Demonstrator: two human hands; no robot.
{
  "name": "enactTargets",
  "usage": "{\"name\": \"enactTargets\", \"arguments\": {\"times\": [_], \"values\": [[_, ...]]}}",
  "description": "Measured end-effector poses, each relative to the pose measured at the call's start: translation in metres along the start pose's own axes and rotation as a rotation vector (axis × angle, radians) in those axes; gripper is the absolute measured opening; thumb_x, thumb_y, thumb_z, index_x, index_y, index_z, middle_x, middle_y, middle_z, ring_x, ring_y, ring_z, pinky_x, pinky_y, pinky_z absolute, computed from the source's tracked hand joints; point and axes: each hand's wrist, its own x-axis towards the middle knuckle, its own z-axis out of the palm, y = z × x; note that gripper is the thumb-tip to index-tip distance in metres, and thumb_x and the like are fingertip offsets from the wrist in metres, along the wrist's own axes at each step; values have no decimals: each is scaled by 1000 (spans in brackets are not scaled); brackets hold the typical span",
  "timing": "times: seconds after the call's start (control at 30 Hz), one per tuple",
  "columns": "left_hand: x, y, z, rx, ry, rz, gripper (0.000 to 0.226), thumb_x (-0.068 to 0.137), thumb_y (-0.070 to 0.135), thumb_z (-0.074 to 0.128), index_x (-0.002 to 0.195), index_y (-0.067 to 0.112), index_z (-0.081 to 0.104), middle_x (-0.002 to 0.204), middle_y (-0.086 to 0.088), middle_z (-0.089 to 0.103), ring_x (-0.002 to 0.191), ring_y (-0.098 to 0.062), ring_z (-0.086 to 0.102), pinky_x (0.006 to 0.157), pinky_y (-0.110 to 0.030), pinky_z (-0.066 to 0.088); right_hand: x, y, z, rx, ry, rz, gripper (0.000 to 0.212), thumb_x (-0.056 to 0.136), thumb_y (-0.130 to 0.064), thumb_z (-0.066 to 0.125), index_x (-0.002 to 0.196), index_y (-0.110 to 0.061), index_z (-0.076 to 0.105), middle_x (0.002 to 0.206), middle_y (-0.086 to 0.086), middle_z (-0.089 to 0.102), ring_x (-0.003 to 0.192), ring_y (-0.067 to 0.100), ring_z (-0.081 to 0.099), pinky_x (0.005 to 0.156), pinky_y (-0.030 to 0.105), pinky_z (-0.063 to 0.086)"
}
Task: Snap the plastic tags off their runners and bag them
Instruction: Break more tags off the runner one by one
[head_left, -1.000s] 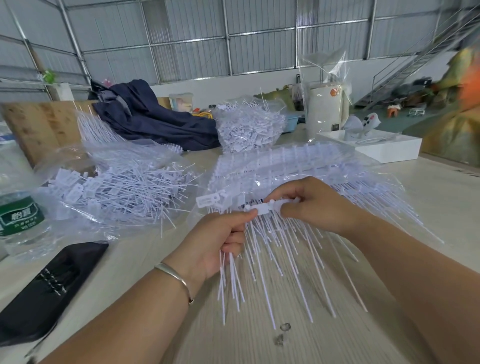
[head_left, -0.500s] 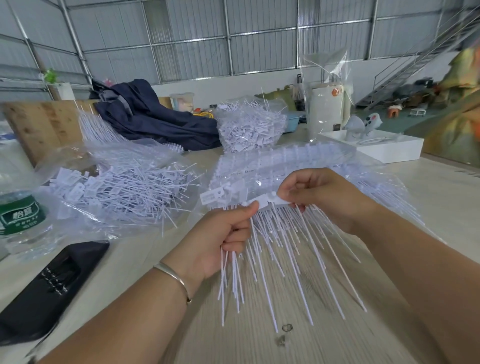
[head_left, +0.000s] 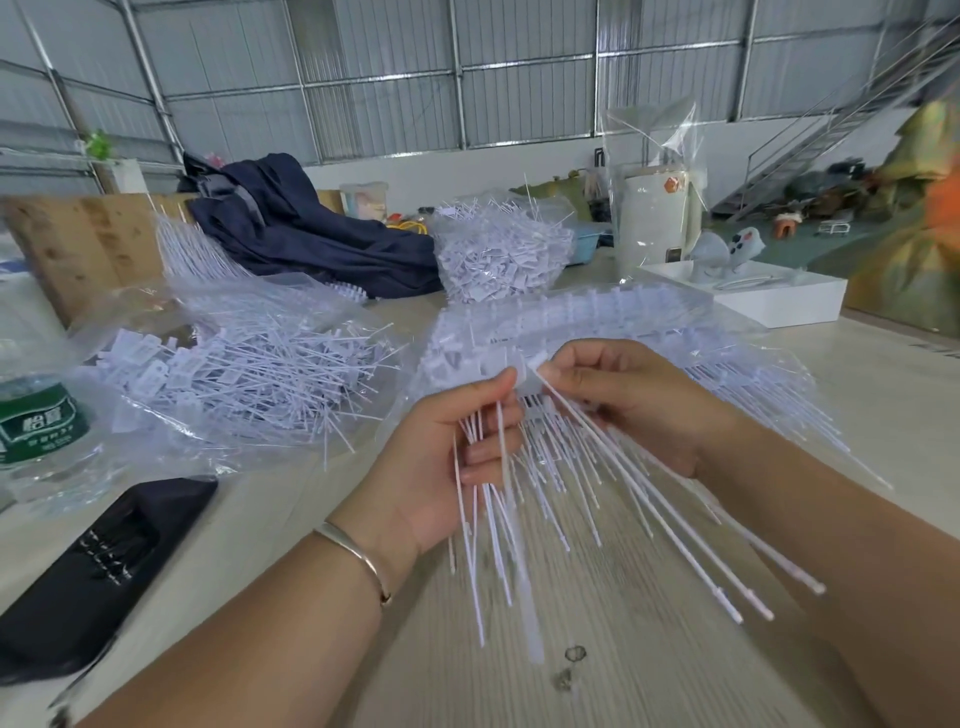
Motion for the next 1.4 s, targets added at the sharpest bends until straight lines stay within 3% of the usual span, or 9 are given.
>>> {"name": "enactTargets", "arguments": {"times": [0.17, 0.33, 0.4, 0.6, 0.83, 0.97, 1.13, 1.27, 1.4], "values": [[3, 3, -11, 167, 215, -64, 29, 88, 13, 54, 65, 19, 38, 60, 2, 42, 38, -5, 27, 34, -15, 18, -2, -7, -13, 101, 92, 12, 24, 69, -23, 73, 73, -5, 58, 60, 10, 41, 54, 18, 33, 55, 26, 28], [7, -6, -13, 321, 309, -97, 26, 97, 24, 55, 73, 17, 48, 53, 4, 49, 38, -8, 38, 37, -18, 29, -1, -8, -15, 207, 105, 13, 2, 73, -3, 53, 72, -4, 55, 59, 9, 39, 51, 16, 30, 50, 25, 25], [7, -7, -13, 287, 280, -119, 26, 100, 20, 48, 75, 15, 47, 47, 5, 39, 37, -8, 34, 36, -18, 28, 2, -2, -17, 196, 132, 34, 16, 77, 5, 45, 74, -3, 59, 60, 11, 41, 51, 17, 30, 47, 22, 27], [9, -7, -14, 163, 365, -68, 25, 103, 17, 42, 80, 12, 48, 45, 7, 30, 34, -6, 33, 32, -13, 27, 2, 3, -20, 77, 116, 17, 23, 80, 6, 56, 71, -11, 69, 55, 5, 46, 53, 15, 40, 52, 21, 33], [7, -5, -15, 265, 429, 29, 36, 82, 43, 68, 68, 20, 43, 55, 8, 24, 40, -4, 21, 30, -14, 19, -2, 3, -15, -159, 92, 0, 10, 80, 2, 69, 86, -4, 74, 58, 1, 57, 53, 7, 49, 53, 16, 39], [7, -3, -14, 265, 359, 61, 17, 66, 34, 80, 59, 22, 70, 57, 9, 22, 42, -4, 19, 31, -14, 18, -2, 5, -13, -230, 74, 29, 9, 77, -3, 75, 85, -8, 75, 59, 0, 55, 58, 11, 49, 58, 20, 39], [6, -6, -13, 324, 334, -23, 12, 80, 15, 75, 68, 16, 74, 55, 8, 23, 40, -5, 19, 32, -15, 16, -2, 5, -10, -210, 33, 17, 12, 77, 1, 73, 88, -5, 73, 69, 4, 64, 62, 9, 55, 57, 16, 42], [6, -3, -11, 267, 329, -75, 10, 89, 17, 66, 80, 15, 60, 51, 9, 26, 36, -3, 20, 30, -14, 13, -1, 5, -13, -176, 74, 4, 13, 81, 6, 67, 88, -3, 73, 75, 12, 63, 66, 14, 55, 60, 21, 43], [4, -3, -12, 281, 308, -91, 15, 86, 24, 69, 77, 18, 59, 54, 6, 36, 38, -3, 22, 31, -14, 13, 0, 6, -18, -97, 103, -21, 16, 83, 11, 62, 86, -2, 72, 71, 10, 58, 64, 14, 52, 60, 21, 43]]}}
